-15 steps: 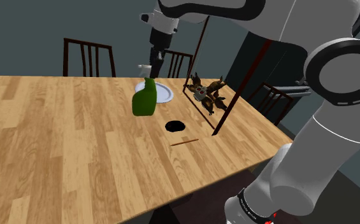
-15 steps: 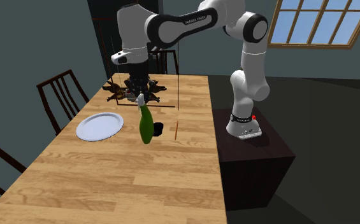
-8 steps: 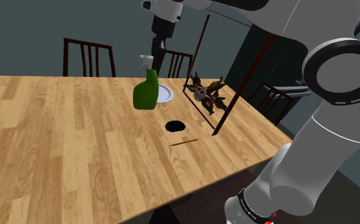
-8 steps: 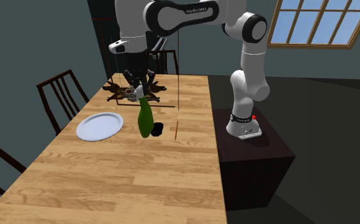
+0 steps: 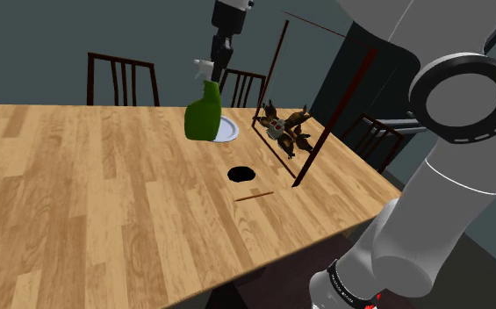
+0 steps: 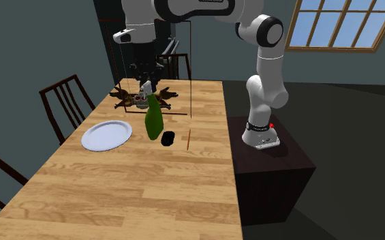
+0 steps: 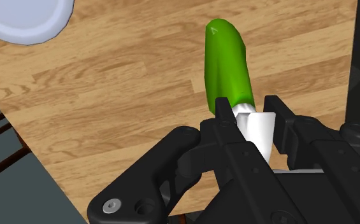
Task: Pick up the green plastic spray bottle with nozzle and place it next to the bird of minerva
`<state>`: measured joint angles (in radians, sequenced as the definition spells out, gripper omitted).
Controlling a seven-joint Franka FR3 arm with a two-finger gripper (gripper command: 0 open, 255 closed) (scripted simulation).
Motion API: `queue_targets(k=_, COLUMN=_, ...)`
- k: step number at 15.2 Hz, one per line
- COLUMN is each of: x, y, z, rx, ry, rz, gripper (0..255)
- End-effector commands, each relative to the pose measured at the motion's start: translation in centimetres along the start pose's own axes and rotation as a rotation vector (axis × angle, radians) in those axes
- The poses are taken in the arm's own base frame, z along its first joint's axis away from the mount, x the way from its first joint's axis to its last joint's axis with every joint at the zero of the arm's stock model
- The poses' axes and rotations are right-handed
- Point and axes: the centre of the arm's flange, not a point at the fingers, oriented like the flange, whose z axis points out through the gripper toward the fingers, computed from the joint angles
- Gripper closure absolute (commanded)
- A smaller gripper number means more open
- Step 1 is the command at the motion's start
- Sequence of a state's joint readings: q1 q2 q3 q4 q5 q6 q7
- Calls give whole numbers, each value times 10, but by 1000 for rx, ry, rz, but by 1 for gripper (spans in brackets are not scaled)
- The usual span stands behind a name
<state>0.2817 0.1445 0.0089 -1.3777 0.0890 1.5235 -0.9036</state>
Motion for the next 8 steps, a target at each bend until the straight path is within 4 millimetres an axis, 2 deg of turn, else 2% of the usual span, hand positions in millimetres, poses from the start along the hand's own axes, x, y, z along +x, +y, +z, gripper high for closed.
queue_targets(k=1, x=1, y=-2, z=-11, rx=0, ry=0, rz=0, gripper=255)
queue_targets(k=8, x=4, y=-4, z=-47, rx=0, ry=0, rz=0, gripper=255)
